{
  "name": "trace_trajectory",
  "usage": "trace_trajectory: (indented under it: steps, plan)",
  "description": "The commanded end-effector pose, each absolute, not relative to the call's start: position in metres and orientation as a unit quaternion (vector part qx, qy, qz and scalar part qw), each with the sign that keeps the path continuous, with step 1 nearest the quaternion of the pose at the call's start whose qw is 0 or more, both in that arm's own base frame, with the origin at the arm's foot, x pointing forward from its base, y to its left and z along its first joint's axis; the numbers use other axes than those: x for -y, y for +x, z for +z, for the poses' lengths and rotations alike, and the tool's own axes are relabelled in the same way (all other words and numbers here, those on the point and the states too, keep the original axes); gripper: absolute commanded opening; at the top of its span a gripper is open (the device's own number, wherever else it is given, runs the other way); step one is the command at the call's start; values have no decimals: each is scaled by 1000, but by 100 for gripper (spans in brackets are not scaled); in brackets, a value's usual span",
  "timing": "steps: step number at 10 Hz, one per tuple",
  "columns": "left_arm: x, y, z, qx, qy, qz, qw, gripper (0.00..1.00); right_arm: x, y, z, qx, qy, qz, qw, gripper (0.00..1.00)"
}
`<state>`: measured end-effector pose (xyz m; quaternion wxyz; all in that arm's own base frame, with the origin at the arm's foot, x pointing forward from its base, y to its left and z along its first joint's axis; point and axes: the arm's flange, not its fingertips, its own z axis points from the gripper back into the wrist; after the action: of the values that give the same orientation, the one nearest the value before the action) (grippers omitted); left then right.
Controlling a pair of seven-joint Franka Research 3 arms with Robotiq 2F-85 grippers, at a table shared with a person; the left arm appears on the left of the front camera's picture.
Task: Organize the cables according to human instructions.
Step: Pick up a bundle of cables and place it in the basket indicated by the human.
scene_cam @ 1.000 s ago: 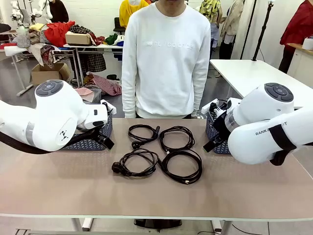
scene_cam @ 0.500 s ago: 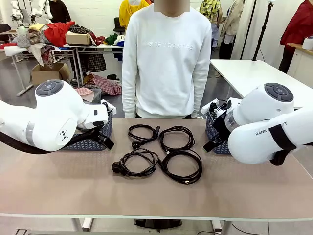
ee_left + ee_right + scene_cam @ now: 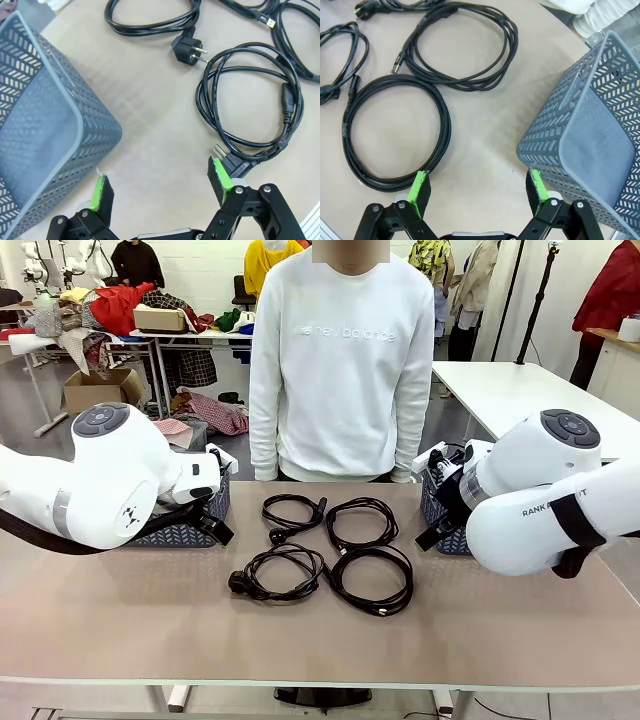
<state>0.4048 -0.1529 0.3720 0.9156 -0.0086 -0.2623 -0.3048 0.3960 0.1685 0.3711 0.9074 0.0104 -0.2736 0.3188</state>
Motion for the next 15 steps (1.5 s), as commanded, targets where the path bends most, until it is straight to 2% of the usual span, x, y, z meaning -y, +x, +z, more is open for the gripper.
trace_trajectory:
  steps: [1,5,8,15]
  plan:
    - [151,402,385,267,-5,-322,908,100,-164,394,378,279,10,322,904,100]
    - [134,380,433,273,-37,-382,882,100,-141,384,413,293,75,374,877,100]
    - [108,380,459,272,-72,-410,868,100,-120,370,439,308,110,409,852,100]
    - [72,387,483,286,-168,-465,820,100,-67,360,444,335,190,411,826,100]
